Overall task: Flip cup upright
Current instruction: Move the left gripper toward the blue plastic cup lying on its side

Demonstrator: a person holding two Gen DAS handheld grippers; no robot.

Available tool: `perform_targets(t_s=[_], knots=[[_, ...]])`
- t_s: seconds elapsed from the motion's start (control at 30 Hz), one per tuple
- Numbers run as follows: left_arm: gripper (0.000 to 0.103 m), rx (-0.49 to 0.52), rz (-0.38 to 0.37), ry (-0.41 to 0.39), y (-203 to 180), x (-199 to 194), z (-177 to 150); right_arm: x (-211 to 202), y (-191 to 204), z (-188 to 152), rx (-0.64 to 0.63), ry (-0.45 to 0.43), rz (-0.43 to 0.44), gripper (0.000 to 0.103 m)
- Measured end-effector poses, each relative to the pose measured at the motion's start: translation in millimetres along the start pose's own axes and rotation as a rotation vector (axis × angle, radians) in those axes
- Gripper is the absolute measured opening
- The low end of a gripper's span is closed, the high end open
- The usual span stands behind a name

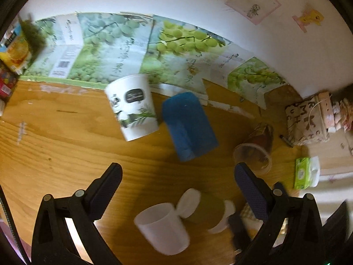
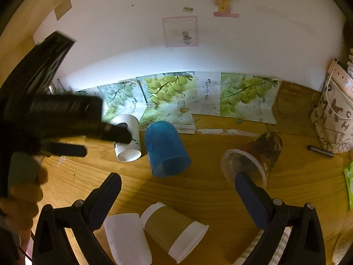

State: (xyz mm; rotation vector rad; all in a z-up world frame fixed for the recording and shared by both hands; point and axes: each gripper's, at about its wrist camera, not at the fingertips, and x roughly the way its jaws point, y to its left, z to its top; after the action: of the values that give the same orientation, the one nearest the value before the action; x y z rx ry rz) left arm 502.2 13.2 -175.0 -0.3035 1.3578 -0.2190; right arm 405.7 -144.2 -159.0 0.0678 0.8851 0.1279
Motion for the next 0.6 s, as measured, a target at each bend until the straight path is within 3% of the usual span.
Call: perform_targets(t_s=[0.6], knots=[[0.101, -0.096, -0.018, 0.151, -7, 81, 29, 16, -26, -30, 0.019, -0.023, 0.036, 0.103]])
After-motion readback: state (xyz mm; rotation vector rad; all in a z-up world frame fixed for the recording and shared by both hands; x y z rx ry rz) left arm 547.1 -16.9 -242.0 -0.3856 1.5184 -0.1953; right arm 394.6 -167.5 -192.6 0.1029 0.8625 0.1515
